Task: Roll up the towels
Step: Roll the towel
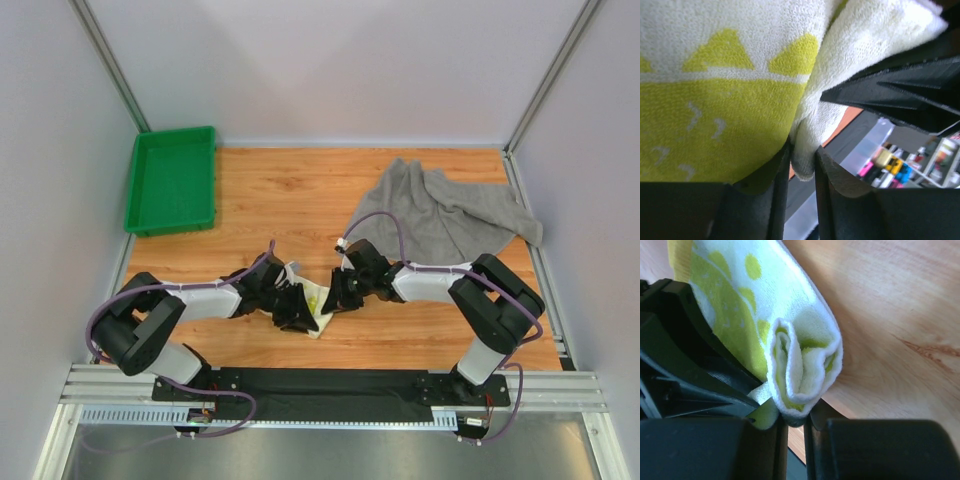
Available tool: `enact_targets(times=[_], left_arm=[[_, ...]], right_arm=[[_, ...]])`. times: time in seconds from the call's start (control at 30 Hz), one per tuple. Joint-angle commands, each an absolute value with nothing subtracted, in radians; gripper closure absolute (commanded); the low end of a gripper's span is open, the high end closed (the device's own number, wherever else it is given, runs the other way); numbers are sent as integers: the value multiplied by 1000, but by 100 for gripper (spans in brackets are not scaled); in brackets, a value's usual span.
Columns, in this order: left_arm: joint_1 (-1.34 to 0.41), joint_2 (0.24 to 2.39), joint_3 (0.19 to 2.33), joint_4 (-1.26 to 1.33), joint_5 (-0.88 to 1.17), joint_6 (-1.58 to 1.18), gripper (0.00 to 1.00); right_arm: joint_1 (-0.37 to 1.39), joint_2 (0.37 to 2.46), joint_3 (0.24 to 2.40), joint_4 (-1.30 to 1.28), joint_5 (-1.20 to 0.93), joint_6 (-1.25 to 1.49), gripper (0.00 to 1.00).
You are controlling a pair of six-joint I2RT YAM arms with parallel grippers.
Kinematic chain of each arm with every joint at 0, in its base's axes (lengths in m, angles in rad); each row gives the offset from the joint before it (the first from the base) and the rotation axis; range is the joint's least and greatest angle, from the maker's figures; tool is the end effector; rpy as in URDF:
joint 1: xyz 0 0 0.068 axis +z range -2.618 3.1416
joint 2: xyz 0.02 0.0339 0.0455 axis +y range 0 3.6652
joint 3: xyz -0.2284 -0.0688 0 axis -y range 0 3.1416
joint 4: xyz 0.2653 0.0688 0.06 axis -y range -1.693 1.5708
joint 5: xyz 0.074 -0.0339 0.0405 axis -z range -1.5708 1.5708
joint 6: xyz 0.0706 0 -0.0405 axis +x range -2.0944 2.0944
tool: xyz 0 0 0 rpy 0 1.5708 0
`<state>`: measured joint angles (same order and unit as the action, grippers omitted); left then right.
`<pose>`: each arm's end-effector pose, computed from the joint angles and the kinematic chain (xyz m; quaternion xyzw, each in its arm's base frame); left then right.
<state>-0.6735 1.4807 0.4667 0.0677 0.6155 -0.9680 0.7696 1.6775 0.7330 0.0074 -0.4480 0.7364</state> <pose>0.1837 -0.1987 0.0407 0.0410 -0.9108 0.4107 0.0113 0.2157 0.2516 0.0499 -0.0846 0.9252 0.3617 0.0773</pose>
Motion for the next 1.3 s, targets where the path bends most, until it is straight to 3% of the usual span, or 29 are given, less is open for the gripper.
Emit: enact_targets(times=[0.0, 0.03, 0.2, 0.4, 0.57, 1.0, 1.27], left_arm=[[-669, 1421, 526, -131, 529, -865, 60], [-672, 1396, 534, -161, 494, -853, 51], [-715, 1312, 624, -355, 355, -787, 33], [-896, 1209, 778, -521, 23, -715, 36], [-1035, 1215, 834, -509, -107, -672, 50], [-1152, 1426, 825, -419, -155, -703, 50], [-1154, 1471, 813, -422, -196, -693, 44]], right_arm=[[772, 1677, 788, -92, -370, 729, 90], [773, 1677, 795, -109, -362, 726, 91], [796, 1671, 840, -192, -333, 718, 92], [821, 1678, 873, -241, -318, 724, 93], [825, 1689, 899, -270, -310, 735, 94], [825, 1698, 922, -293, -324, 739, 97], [830, 1703, 916, -287, -344, 736, 98]])
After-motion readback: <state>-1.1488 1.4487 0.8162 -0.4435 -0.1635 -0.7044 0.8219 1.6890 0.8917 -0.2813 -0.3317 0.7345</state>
